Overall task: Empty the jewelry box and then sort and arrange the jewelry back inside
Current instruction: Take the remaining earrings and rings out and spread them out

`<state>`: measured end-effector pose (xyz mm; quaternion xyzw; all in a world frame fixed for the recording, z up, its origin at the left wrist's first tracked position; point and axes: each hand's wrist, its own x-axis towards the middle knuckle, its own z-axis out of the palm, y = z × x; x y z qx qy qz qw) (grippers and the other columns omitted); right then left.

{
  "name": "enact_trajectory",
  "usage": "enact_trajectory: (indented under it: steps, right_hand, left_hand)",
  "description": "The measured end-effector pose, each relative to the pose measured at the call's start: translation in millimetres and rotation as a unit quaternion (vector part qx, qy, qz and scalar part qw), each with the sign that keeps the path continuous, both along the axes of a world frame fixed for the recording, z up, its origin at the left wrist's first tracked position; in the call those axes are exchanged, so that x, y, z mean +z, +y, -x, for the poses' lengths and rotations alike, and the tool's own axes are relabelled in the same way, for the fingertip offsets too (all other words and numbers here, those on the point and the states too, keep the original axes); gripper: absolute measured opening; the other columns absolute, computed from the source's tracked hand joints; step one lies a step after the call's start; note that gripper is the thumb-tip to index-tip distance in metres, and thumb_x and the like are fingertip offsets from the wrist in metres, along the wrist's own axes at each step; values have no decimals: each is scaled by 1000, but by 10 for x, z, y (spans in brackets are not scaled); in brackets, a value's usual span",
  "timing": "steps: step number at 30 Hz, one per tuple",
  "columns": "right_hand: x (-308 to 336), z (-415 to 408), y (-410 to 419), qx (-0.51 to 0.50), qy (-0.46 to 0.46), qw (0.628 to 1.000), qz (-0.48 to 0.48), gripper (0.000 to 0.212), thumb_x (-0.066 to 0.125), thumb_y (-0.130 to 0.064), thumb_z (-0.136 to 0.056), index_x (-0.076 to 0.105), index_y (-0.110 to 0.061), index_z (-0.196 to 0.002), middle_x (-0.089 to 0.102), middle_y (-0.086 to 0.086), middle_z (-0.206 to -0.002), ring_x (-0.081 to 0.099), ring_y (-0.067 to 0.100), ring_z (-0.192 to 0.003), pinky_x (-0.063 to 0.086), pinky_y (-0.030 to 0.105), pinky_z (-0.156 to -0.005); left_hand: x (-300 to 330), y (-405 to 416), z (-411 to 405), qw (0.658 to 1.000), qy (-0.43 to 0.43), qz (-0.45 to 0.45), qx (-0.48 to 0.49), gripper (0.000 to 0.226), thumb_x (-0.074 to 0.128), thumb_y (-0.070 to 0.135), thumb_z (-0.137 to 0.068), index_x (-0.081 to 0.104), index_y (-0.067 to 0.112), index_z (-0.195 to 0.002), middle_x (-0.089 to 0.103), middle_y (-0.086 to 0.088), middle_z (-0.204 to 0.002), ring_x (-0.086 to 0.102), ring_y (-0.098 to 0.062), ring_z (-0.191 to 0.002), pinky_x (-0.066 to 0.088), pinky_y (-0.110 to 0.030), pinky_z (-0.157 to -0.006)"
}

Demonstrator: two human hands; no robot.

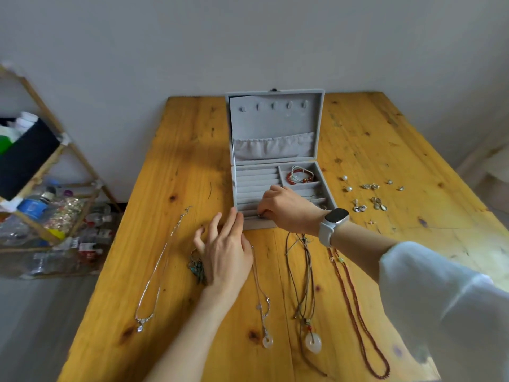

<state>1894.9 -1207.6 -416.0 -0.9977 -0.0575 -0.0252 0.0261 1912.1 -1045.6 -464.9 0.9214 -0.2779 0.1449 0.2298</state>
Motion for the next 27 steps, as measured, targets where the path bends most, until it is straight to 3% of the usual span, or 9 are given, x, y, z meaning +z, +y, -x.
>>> enact_trajectory:
  steps: [5,8,14,17,20,22,25,27]
  right_hand:
    - [78,-92,3,-40,62,994,-78,18,47,-12,-92,62,-9,-102,62,10,-103,49,24,-98,41,35,-86]
    - [64,-114,28,-47,72,994,-66,18,46,-9,-92,60,-9,-103,61,11,-103,49,25,-98,42,34,-84]
    - [12,-85,43,-43,51,997,-27,19,44,-13,-94,55,-7,-107,57,11,-109,45,24,-98,37,32,-82]
    - [77,-2,12,-71,5,992,-102,15,45,-8,-92,57,-7,-100,58,9,-104,44,22,-96,35,26,-80]
    - [236,228,-102,-145,-69,959,-234,12,47,-2,-90,58,-7,-89,58,6,-91,46,18,-86,37,22,-70]
    - [290,472,-263,-197,-112,933,-279,11,48,-4,-91,58,-5,-87,54,2,-84,46,16,-79,30,17,-61]
    - [224,935,-594,-286,-171,903,-272,9,51,-2,-89,60,0,-91,53,1,-83,46,17,-77,29,17,-64]
    - [90,1248,-824,-353,-202,875,-264,8,54,-1,-88,61,2,-89,54,3,-82,46,19,-79,35,26,-73]
  left_hand:
    - [4,-5,0,1000,4,1,0,43,72,6,-68,66,12,-110,62,-1,-123,53,-27,-116,32,-52,-94]
    - [5,6,-1,1000,6,1,-1,43,72,6,-68,66,12,-110,61,0,-123,53,-27,-116,31,-52,-95]
    - [24,-10,1,1000,20,5,7,41,71,7,-71,66,13,-111,61,0,-124,52,-27,-118,28,-52,-97]
    - [62,-19,-7,999,37,-7,10,37,66,12,-77,65,14,-114,58,1,-127,44,-26,-125,22,-53,-100]
    - [91,-92,23,999,45,-4,16,36,64,14,-79,64,12,-114,57,-2,-129,42,-27,-127,19,-55,-102]
    - [95,-193,92,1000,24,6,-7,36,68,12,-75,65,11,-111,60,-6,-125,47,-29,-123,24,-57,-99]
    - [99,-411,235,997,-10,23,-68,35,66,15,-74,66,13,-109,63,-5,-119,52,-26,-117,25,-50,-97]
    - [102,-581,348,994,-19,16,-105,36,65,17,-75,65,14,-110,64,-4,-118,53,-25,-116,22,-46,-97]
